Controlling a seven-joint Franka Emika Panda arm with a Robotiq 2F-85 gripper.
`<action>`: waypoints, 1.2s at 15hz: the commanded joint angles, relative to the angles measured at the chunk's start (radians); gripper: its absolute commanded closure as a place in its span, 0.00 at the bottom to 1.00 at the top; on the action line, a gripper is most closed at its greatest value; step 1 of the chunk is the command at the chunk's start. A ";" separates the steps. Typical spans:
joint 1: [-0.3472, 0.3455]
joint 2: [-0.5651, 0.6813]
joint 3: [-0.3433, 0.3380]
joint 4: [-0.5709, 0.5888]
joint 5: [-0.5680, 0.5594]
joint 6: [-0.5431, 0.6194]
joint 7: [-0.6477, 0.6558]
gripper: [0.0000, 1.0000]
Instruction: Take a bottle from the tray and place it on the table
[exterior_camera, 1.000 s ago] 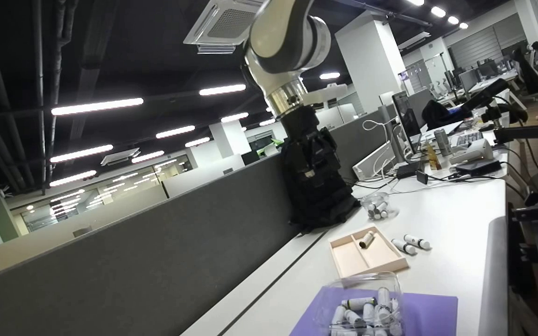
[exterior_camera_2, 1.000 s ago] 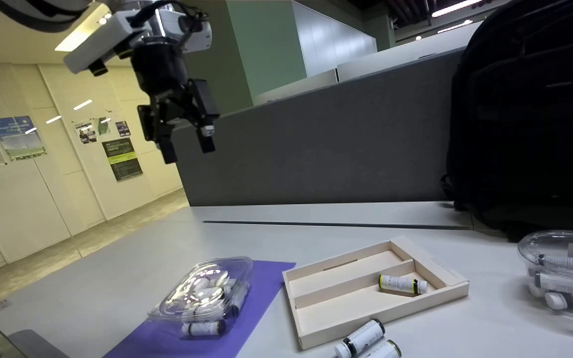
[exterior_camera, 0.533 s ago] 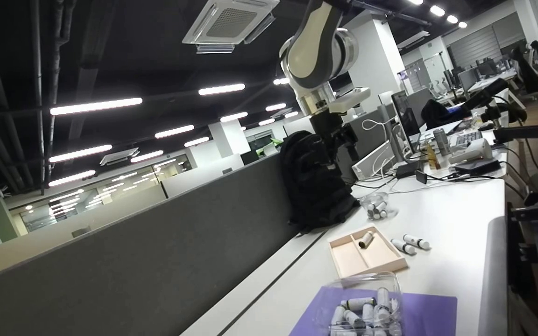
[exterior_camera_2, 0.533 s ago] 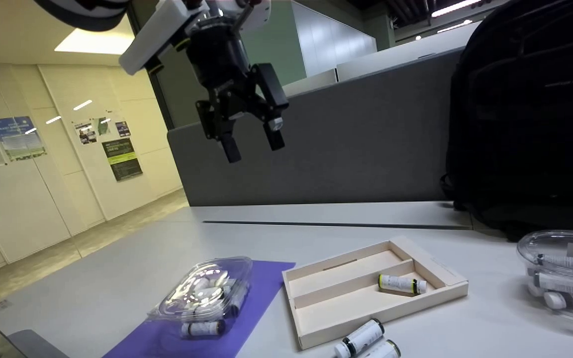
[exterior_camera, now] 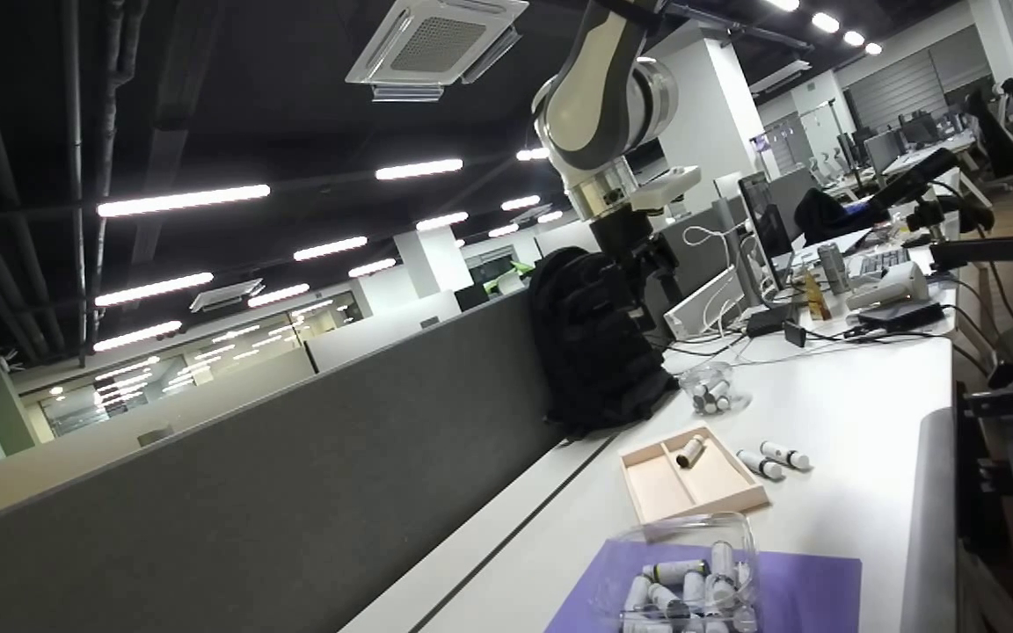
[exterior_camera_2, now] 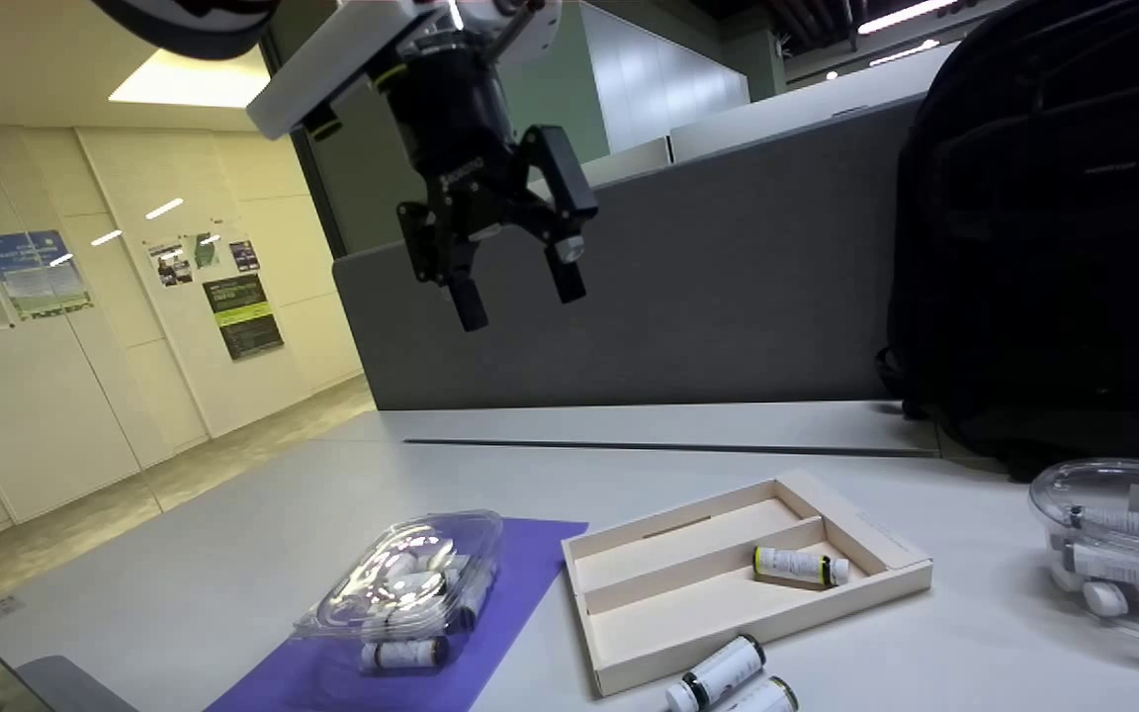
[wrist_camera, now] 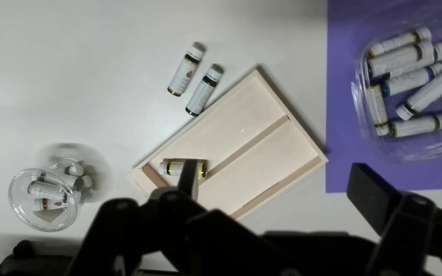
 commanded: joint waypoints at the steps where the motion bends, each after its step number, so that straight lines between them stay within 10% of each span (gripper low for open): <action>1: -0.028 0.106 -0.081 0.110 -0.032 -0.053 -0.278 0.00; 8: -0.113 0.349 -0.160 0.371 -0.013 -0.078 -0.862 0.00; 9: -0.110 0.262 -0.152 0.248 -0.017 -0.033 -0.759 0.00; 14: -0.126 0.346 -0.145 0.345 -0.018 -0.052 -0.847 0.00; 18: -0.138 0.404 -0.146 0.359 -0.098 0.171 -0.885 0.00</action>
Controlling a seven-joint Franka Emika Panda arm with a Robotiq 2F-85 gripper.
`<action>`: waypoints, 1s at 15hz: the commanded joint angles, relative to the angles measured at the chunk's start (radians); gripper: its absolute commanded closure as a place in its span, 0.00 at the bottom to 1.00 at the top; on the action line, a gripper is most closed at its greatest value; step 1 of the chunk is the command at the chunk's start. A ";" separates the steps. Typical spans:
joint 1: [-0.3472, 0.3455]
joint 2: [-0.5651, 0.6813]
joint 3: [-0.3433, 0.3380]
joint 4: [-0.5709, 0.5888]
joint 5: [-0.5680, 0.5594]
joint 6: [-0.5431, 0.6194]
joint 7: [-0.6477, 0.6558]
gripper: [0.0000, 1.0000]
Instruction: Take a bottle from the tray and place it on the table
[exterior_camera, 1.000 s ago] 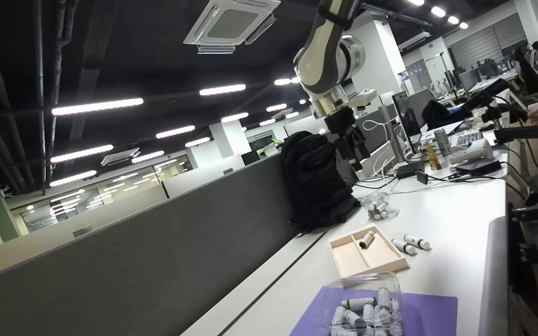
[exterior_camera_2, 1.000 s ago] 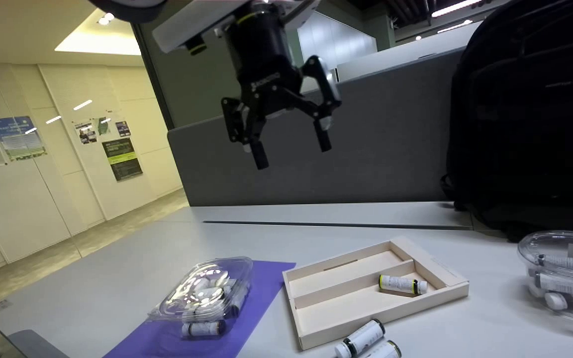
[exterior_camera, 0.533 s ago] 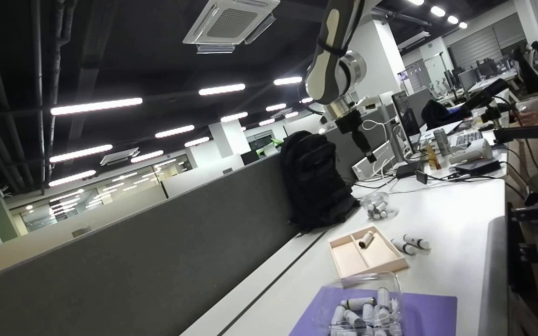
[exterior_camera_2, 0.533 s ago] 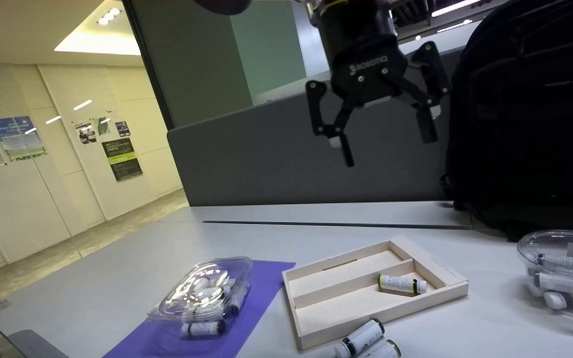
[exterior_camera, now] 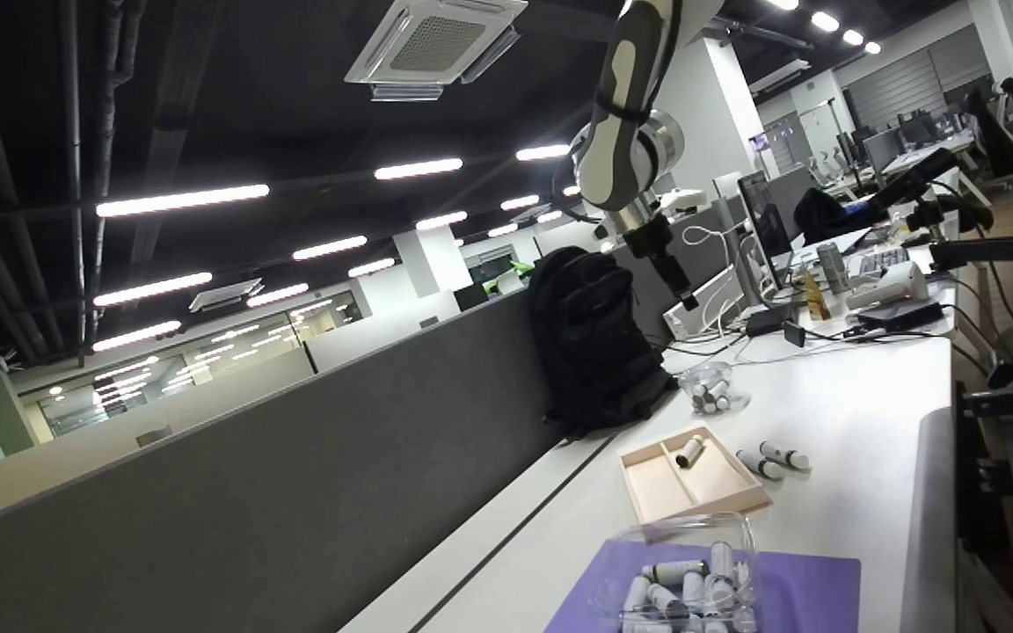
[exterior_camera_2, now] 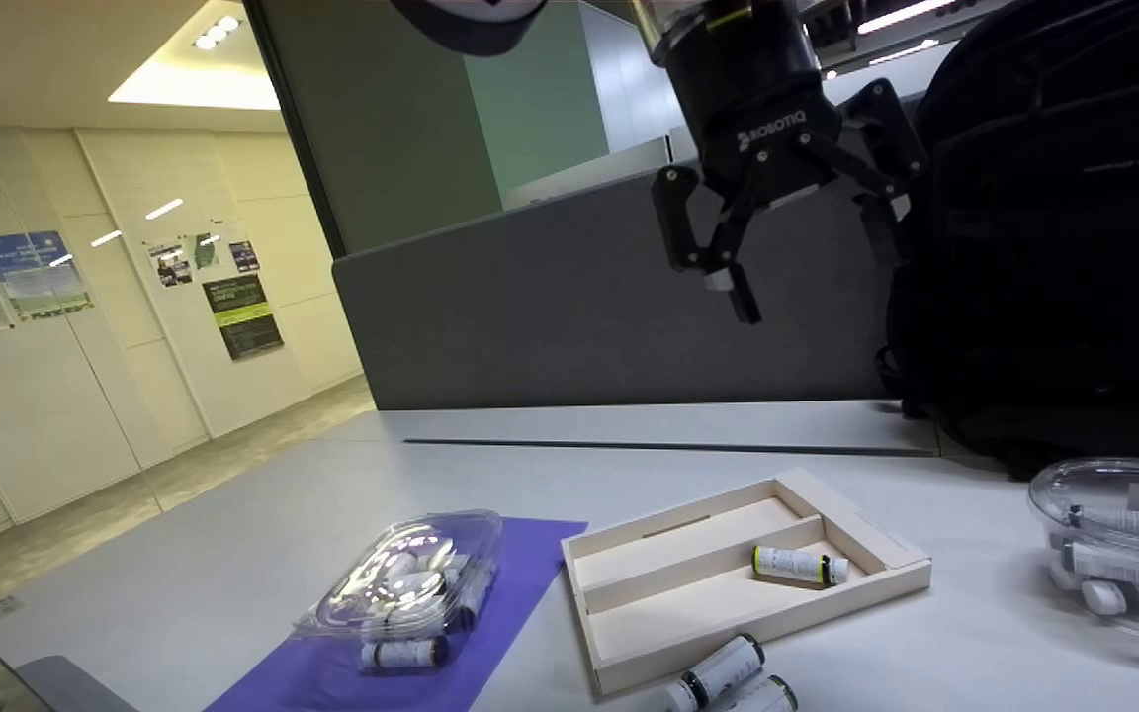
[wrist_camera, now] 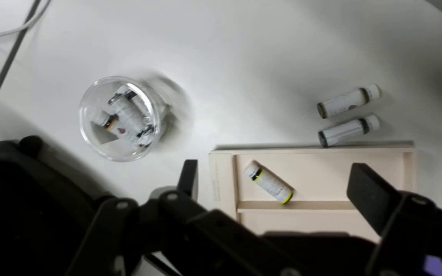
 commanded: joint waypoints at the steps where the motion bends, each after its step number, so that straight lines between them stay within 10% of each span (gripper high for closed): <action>1: -0.035 0.071 0.022 0.043 0.019 0.123 -0.107 0.00; 9: -0.187 0.325 0.188 0.252 0.410 0.038 -0.732 0.00; 15: -0.172 0.363 0.171 0.277 0.389 -0.052 -0.776 0.00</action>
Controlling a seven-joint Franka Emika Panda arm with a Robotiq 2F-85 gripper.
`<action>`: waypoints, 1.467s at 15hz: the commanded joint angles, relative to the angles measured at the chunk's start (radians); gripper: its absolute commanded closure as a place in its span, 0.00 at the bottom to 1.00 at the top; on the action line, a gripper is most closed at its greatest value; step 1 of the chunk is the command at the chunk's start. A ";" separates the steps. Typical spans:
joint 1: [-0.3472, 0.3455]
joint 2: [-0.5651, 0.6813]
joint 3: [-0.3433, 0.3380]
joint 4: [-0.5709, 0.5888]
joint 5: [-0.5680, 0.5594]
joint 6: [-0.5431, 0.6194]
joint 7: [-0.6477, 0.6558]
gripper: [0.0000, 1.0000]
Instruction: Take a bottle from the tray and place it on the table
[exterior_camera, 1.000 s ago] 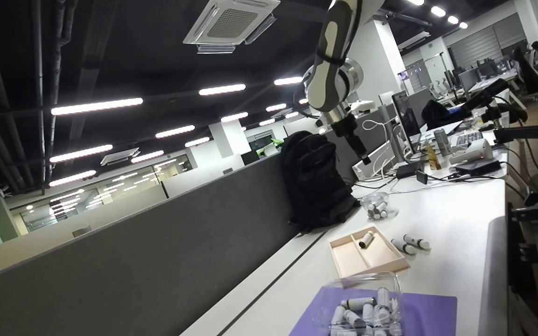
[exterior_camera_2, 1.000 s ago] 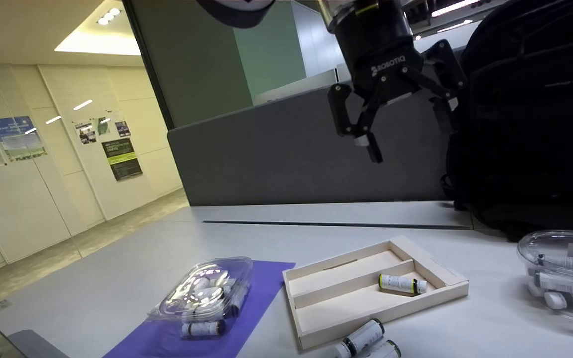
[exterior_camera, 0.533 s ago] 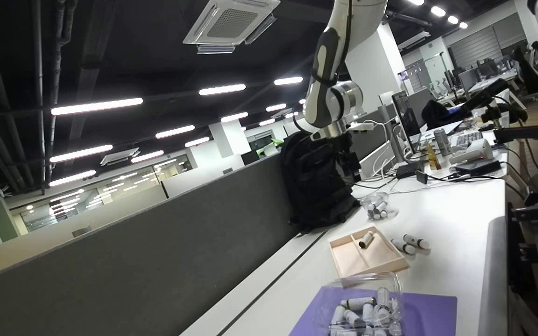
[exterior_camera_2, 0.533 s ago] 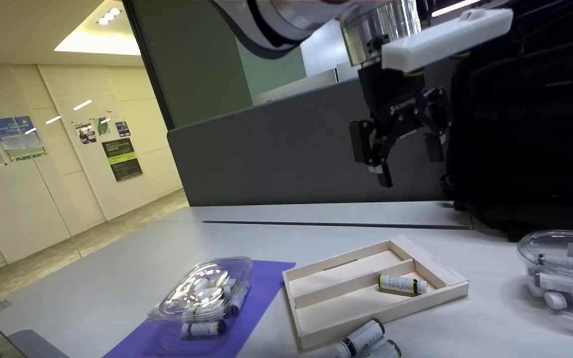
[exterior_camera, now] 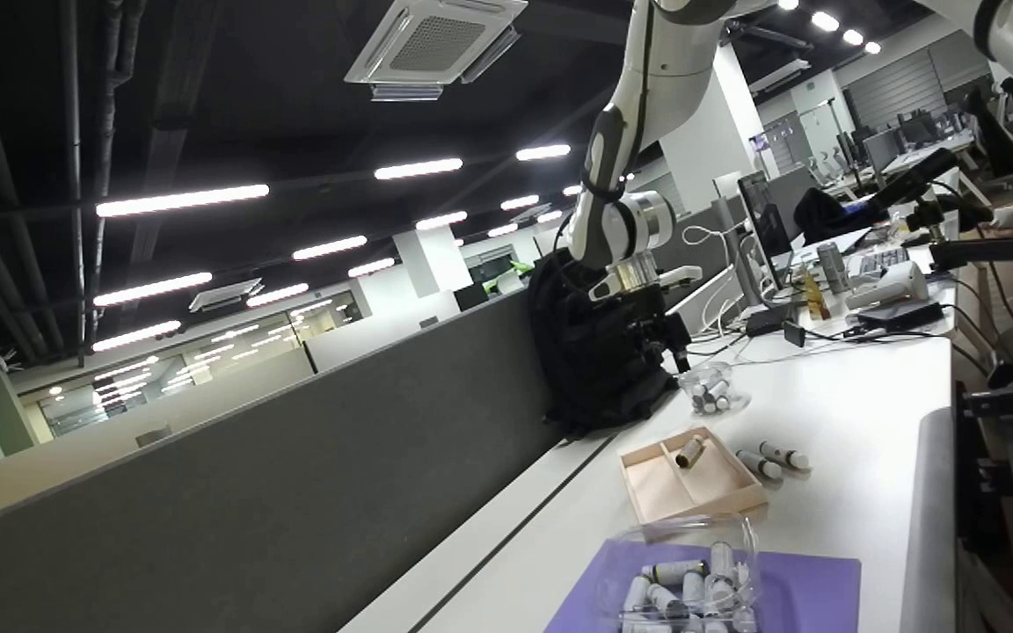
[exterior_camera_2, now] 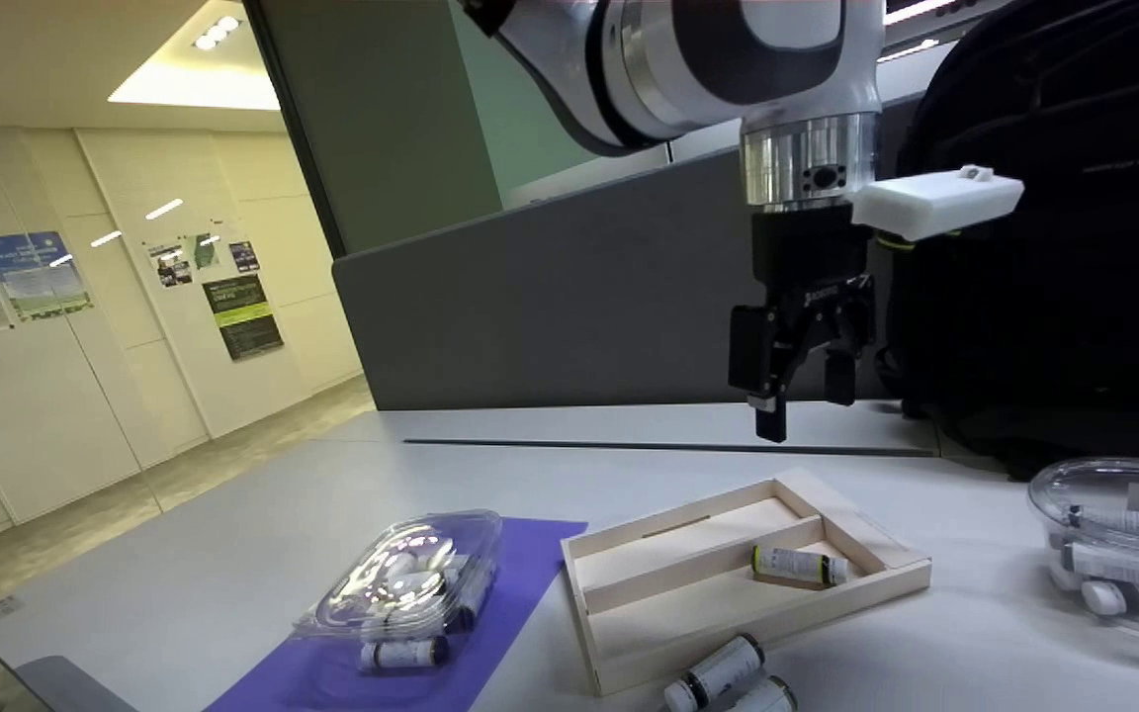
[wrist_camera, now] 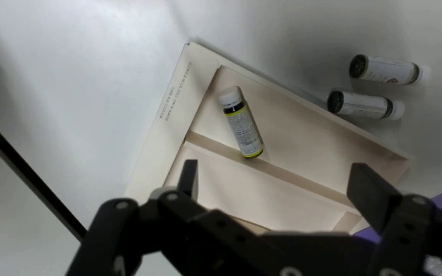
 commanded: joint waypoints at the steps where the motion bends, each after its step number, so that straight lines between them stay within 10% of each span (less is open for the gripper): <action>1: 0.026 -0.008 -0.019 -0.027 -0.030 0.051 0.033 0.00; 10: 0.143 0.015 -0.066 -0.280 -0.196 0.563 0.275 0.00; 22: 0.019 0.083 0.070 -0.307 -0.187 0.567 0.353 0.00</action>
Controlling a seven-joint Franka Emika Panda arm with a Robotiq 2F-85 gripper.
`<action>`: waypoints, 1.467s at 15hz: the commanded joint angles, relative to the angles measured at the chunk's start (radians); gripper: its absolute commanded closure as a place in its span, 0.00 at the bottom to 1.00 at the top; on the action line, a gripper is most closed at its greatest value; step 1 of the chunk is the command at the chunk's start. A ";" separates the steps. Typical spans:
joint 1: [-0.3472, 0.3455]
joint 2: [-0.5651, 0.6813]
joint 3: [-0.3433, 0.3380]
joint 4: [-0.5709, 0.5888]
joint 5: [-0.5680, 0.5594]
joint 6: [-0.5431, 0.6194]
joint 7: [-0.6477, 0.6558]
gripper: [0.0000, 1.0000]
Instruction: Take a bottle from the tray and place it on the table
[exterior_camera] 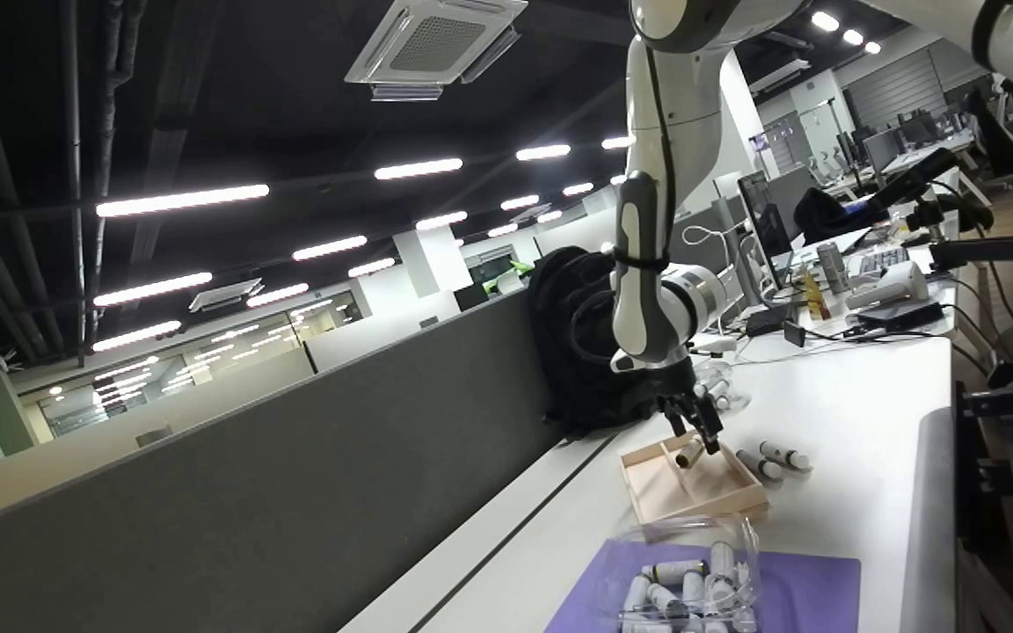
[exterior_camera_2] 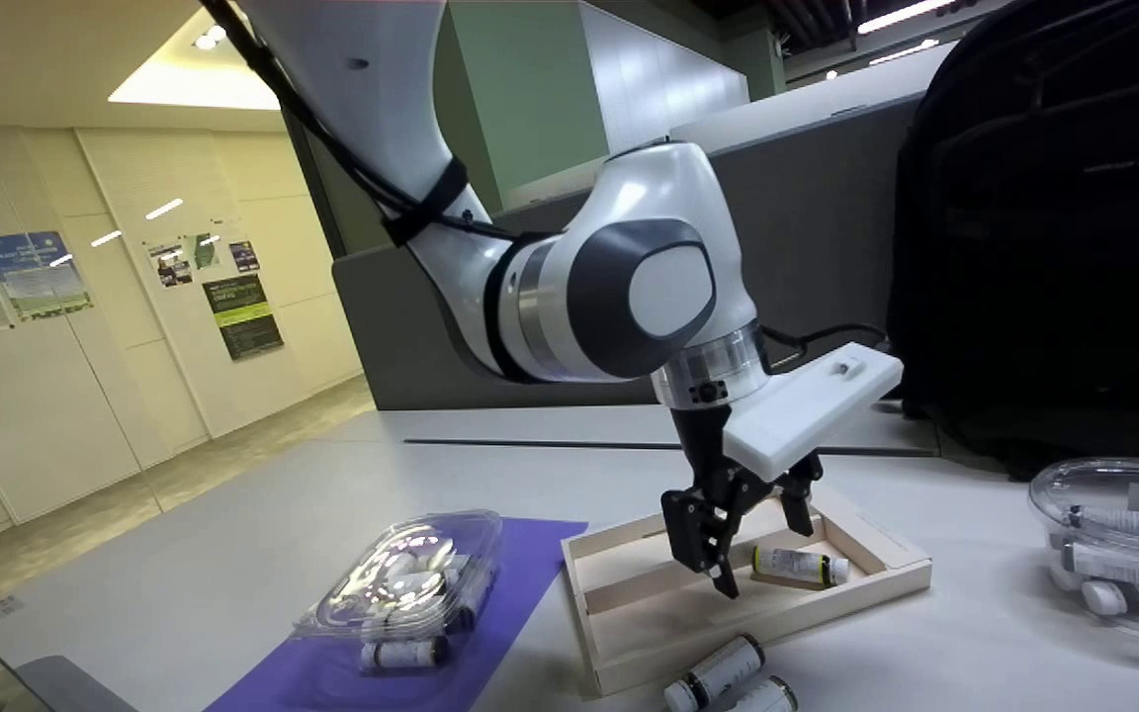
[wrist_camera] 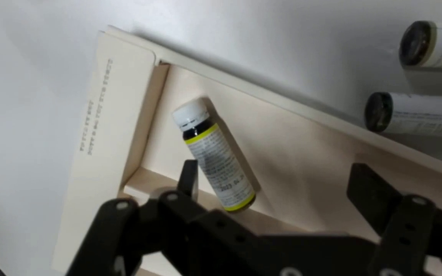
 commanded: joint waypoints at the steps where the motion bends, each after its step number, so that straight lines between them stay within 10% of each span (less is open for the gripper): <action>1: -0.072 0.008 0.064 0.022 0.026 -0.026 0.004 0.00; 22: -0.131 0.128 0.092 0.247 0.073 -0.221 -0.061 0.00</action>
